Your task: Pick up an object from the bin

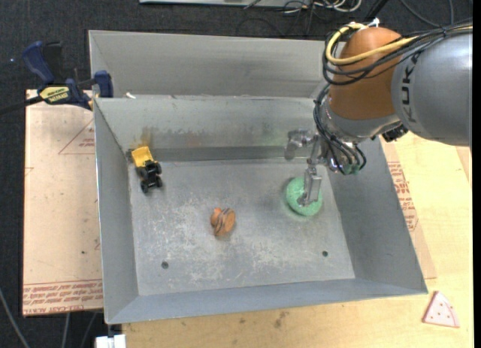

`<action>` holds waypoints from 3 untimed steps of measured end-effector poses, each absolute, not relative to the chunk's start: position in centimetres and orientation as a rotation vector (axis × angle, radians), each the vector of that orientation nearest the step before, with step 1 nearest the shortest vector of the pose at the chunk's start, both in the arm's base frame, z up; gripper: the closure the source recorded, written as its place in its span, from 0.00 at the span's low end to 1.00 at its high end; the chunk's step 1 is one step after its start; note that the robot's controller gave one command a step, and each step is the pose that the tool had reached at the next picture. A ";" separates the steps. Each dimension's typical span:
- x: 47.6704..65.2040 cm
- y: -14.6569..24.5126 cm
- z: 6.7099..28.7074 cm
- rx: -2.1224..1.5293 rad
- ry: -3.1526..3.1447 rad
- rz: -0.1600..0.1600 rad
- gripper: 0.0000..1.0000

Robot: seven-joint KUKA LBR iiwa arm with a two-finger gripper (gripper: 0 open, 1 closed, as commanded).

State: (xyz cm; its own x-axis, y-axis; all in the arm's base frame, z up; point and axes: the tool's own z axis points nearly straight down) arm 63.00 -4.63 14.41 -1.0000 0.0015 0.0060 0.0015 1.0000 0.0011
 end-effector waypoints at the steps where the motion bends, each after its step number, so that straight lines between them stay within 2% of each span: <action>1: 63.2 -4.6 14.9 -0.001 -3.143 -0.001 0.00; 2: 61.8 -7.4 14.9 -0.103 -3.141 -0.002 0.00; 3: 61.3 -9.4 12.2 -0.122 -3.142 -0.001 0.00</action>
Offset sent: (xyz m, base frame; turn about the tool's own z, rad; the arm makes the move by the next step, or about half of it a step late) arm -0.0204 -0.0445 0.0054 0.1036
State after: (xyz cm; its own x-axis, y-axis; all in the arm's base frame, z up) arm 61.32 -9.37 12.25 -0.9970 0.0775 -0.0024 0.0775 0.9970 0.0007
